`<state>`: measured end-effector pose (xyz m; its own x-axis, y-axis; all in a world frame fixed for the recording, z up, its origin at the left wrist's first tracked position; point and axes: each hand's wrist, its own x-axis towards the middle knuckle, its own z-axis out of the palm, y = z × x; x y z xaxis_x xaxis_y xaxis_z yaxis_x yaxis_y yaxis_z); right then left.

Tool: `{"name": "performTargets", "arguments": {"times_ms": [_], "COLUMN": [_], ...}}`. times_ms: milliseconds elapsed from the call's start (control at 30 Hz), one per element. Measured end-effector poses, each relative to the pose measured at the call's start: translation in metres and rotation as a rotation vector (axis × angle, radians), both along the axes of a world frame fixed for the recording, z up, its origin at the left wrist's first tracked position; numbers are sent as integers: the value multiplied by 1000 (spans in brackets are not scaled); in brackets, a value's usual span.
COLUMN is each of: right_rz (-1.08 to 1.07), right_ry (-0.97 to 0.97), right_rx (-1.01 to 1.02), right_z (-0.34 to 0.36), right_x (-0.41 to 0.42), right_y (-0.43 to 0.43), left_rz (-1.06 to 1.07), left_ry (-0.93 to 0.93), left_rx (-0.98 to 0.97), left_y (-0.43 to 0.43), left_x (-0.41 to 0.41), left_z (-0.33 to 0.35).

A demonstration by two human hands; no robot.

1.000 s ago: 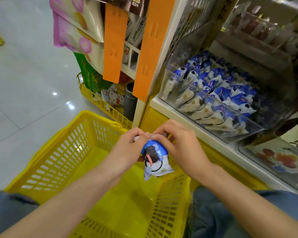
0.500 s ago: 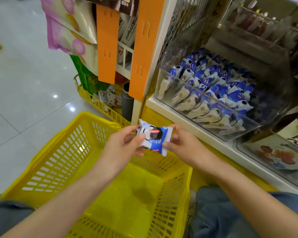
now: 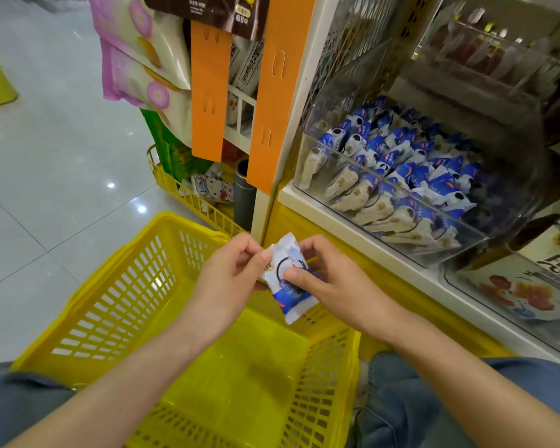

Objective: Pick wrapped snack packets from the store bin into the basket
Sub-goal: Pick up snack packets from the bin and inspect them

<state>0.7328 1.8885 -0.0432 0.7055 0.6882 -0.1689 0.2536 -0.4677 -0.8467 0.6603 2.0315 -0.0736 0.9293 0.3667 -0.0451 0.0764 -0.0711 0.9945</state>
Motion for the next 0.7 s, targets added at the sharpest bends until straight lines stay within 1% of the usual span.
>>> {"name": "performTargets", "arguments": {"times_ms": [67, 133, 233, 267, 300, 367, 433, 467, 533, 567, 633, 667, 700], "right_rz": [-24, -37, -49, -47, -37, 15, 56, 56, -2, -58, -181, -222, -233], "right_ry": [-72, -186, -223, -241, -304, -507, -658, -697, -711, -687, -617, -591, -580], "right_rx": [83, 93, 99, 105, 108, 97, 68, 61, 79, 111, 198, 241, 279], "right_z": [0, 2, 6, 6, 6, 7, 8, 8, 8, 7, 8, 9, 9], "right_x": [-5, -6, -4, -5, -5, -6, -7, -6, -5, -5, -3, -2, -1], "right_y": [3, 4, 4, 3, 3, 2, 1, 0, -1, -1, 0, 0, 0], "left_rz": [-9, -50, -76, -76, -77, -95, -128, -139, -110, -67, 12, 18, -2], "left_ry": [-43, -94, -156, -167, -170, -146, -110, -98, -79, -52, 64, 134, 203], "left_rx": [192, 345, 417, 414, 401, 349, 245, 185, 103, 97, 131, 92, -11], "left_y": [3, 4, 4, 4, 4, 6, 8, 8, 7, 7, 7, 6, 4], "left_x": [-2, -4, -6, -6, -6, -4, 0, 1, 1, 1, 0, 0, 0], "left_z": [0, 2, 8, 9, 9, 10, 11, 12, 11, 10, 8, 8, 10]}}
